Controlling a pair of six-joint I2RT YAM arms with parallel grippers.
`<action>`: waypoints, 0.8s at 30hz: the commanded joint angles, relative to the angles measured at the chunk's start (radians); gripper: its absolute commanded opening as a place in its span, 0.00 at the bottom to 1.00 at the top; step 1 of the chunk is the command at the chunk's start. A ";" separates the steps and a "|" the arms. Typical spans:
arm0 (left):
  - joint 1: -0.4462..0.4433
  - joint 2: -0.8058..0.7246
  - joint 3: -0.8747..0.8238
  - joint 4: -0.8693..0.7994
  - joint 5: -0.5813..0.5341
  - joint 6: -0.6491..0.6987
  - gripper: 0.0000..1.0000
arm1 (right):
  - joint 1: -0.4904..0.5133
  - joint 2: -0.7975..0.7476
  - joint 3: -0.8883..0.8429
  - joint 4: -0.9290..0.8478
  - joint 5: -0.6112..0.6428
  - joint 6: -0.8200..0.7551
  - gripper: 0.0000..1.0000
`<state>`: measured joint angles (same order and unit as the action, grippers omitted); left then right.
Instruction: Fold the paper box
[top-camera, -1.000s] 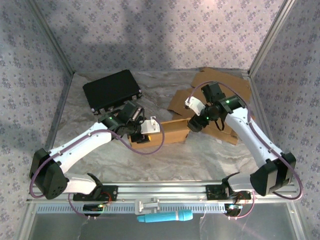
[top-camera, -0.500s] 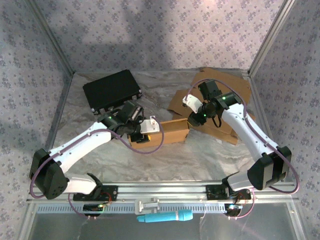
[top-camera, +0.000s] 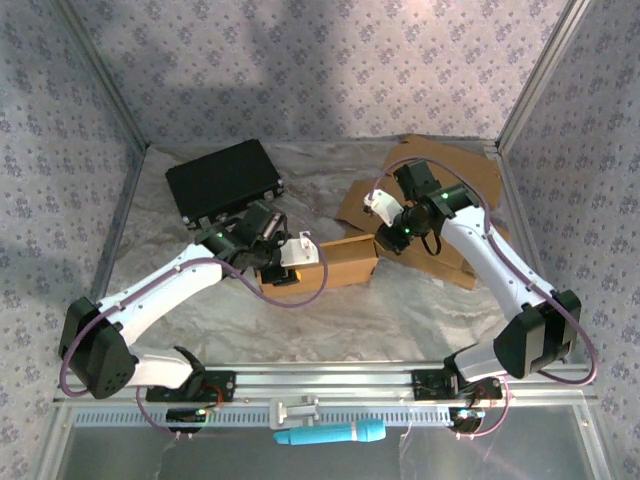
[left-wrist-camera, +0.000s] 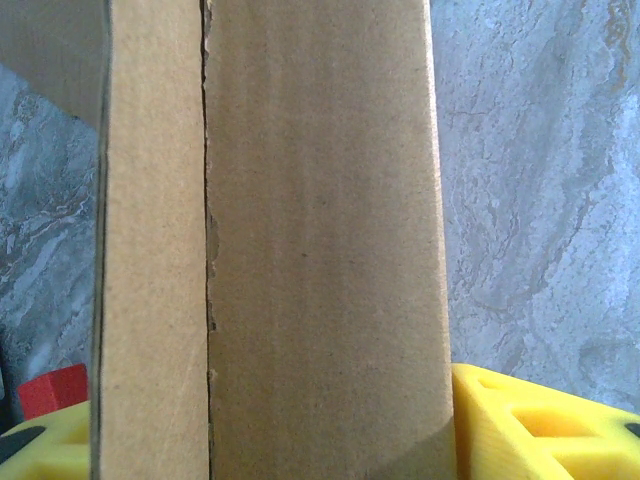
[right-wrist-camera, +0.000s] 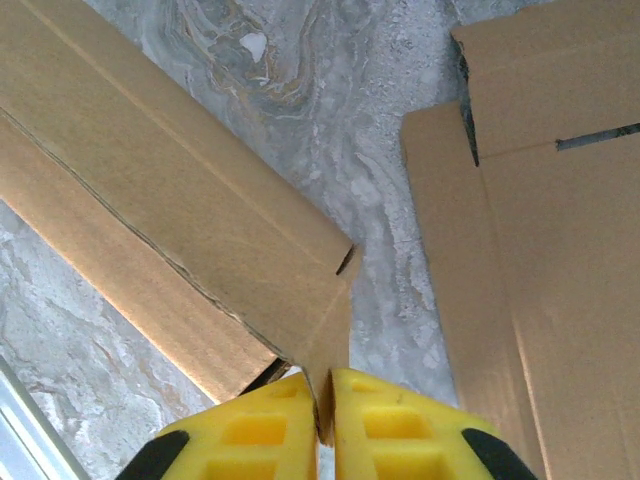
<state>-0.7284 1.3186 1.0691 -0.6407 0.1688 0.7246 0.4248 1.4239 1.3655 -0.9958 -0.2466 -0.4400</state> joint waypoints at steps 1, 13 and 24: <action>0.006 -0.001 0.025 -0.014 0.026 0.006 0.58 | 0.012 0.011 0.033 -0.038 0.013 0.048 0.09; 0.008 0.005 0.033 0.000 0.021 -0.012 0.60 | 0.021 0.047 0.098 -0.110 0.027 0.252 0.00; 0.008 0.013 0.039 0.009 0.015 -0.029 0.63 | 0.019 0.089 0.170 -0.195 -0.049 0.483 0.00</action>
<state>-0.7265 1.3190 1.0695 -0.6327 0.1684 0.7074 0.4412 1.4998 1.4994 -1.1309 -0.2531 -0.0536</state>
